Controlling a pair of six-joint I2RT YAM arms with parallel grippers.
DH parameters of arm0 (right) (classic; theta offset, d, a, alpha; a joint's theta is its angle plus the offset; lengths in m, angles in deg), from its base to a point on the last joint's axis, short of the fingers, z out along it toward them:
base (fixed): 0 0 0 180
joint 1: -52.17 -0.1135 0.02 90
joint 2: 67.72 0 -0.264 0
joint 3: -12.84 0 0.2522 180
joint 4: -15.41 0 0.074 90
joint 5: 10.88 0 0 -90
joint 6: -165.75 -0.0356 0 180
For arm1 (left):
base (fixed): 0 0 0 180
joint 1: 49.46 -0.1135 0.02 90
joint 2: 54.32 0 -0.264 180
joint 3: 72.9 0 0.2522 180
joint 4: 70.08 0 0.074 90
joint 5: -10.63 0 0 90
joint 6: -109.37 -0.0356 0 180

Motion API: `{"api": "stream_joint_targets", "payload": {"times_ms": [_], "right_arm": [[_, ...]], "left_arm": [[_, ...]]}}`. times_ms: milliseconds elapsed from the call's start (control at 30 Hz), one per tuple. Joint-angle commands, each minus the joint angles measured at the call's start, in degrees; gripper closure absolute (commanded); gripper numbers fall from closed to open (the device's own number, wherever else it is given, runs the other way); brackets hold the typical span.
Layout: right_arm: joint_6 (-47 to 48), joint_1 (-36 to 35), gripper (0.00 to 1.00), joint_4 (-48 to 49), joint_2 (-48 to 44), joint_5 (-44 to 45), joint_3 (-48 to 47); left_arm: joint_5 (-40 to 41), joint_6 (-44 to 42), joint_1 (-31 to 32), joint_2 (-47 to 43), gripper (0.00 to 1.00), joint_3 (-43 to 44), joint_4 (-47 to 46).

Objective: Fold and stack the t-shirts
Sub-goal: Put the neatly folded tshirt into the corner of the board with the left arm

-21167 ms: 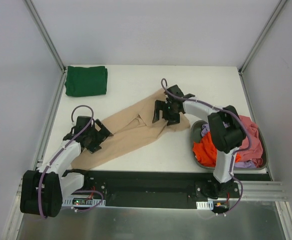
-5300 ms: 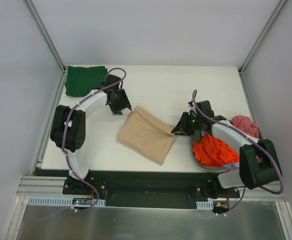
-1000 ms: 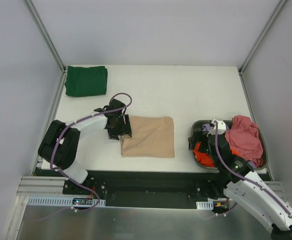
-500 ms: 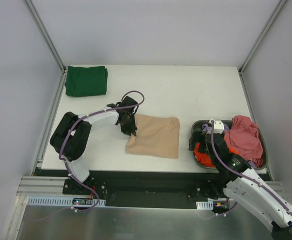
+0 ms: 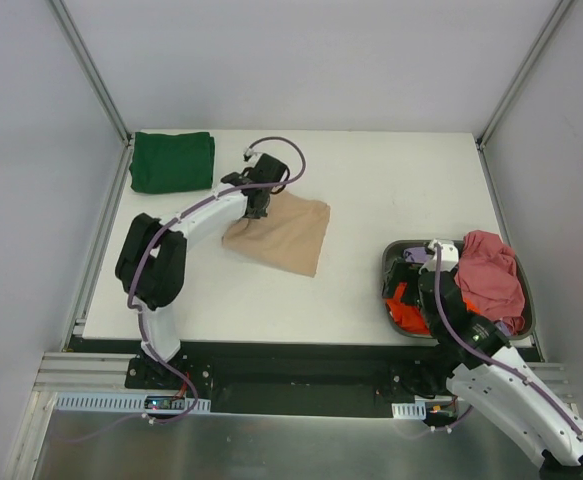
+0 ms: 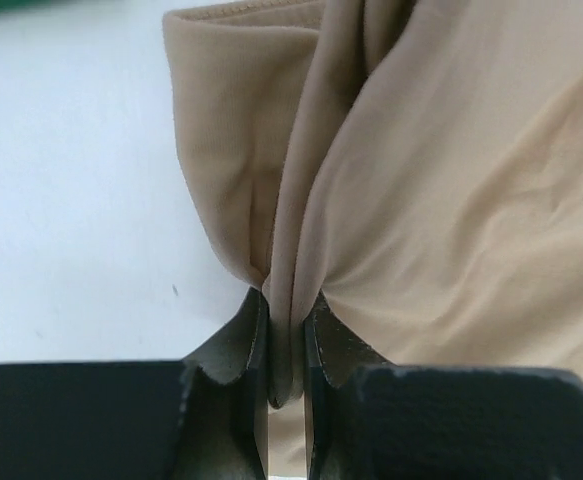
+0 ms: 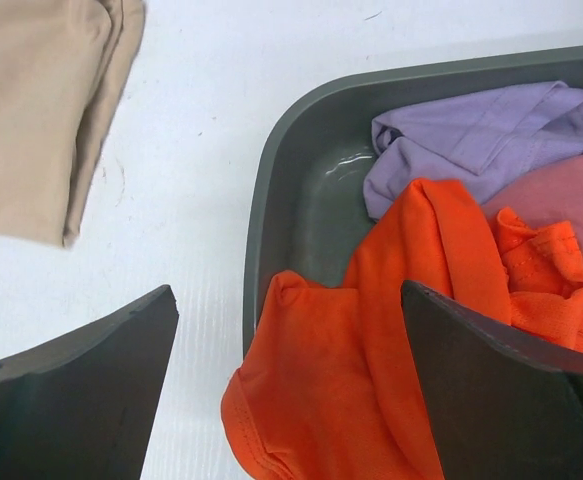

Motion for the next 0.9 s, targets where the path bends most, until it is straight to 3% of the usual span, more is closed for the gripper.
{"api": "stream_joint_targets", "payload": {"times_ms": [0,400,633,867], "right_arm": [[1.05,0.22,0.04,-0.34,-0.94,3.32,-1.19],[2.37,0.22,0.04,0.98,1.51,8.33,-0.84],[2.99,0.22,0.04,1.68,4.68,11.14,-1.37],[2.90,0.22,0.04,2.03,6.79,15.18,-2.07]], "left_arm": [[10.40,-8.37,-3.48,6.46,1.00,11.72,0.01],[11.98,-24.97,-15.44,22.99,1.00,40.74,0.02],[12.50,-35.00,-18.78,22.56,1.00,42.95,-4.90],[7.15,-40.28,-21.59,17.82,1.00,43.03,-5.96]]}}
